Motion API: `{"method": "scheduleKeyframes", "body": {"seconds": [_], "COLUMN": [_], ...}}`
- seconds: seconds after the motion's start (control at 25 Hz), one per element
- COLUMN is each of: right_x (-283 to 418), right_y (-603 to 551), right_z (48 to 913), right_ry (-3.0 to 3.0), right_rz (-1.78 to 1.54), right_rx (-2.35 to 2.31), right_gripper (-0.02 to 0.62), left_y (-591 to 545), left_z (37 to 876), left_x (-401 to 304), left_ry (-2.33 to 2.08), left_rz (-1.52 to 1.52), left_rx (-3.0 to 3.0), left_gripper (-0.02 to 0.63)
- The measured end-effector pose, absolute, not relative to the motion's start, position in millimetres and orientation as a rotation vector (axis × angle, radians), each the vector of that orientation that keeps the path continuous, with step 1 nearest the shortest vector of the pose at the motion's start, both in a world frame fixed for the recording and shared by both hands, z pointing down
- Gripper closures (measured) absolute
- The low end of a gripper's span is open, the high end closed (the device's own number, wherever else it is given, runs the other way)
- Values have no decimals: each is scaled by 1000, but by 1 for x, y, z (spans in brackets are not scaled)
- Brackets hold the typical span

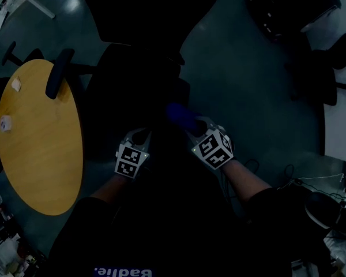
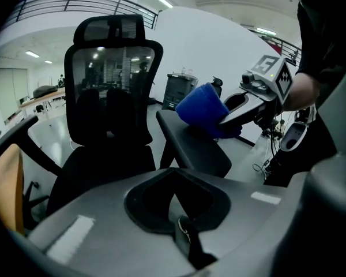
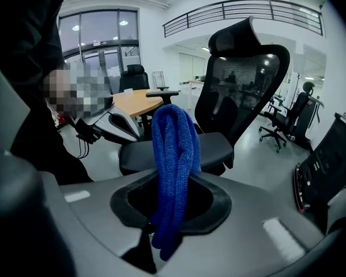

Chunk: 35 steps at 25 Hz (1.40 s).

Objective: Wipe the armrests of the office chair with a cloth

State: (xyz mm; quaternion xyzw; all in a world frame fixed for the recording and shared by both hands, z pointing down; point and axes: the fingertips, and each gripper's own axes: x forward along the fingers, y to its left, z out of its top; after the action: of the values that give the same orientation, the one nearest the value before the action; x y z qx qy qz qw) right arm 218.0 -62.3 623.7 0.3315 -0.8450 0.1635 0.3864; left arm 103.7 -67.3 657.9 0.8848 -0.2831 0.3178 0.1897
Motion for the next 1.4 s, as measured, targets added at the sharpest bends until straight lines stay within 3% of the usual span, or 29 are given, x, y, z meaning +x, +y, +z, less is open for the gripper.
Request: {"method": "scheduleKeyframes", "body": {"seconds": [0.52, 0.8, 1.0, 1.4], "right_x": [151, 109, 103, 54], "right_y": [13, 46, 45, 82], "right_z": [623, 633, 641, 591], "right_ry": [-1979, -1945, -1954, -2127], "right_rz": [415, 584, 781, 736], "right_rx": [761, 781, 904, 982], "right_gripper": [505, 506, 505, 505], "left_y": [-43, -12, 5, 96], "left_z": [658, 661, 650, 579], "left_x": [98, 101, 66, -14], "left_ry": [-716, -639, -684, -778], "left_rz": [832, 850, 851, 606], "left_rx": [2613, 2665, 2687, 2648], "left_gripper": [598, 592, 592, 592]}}
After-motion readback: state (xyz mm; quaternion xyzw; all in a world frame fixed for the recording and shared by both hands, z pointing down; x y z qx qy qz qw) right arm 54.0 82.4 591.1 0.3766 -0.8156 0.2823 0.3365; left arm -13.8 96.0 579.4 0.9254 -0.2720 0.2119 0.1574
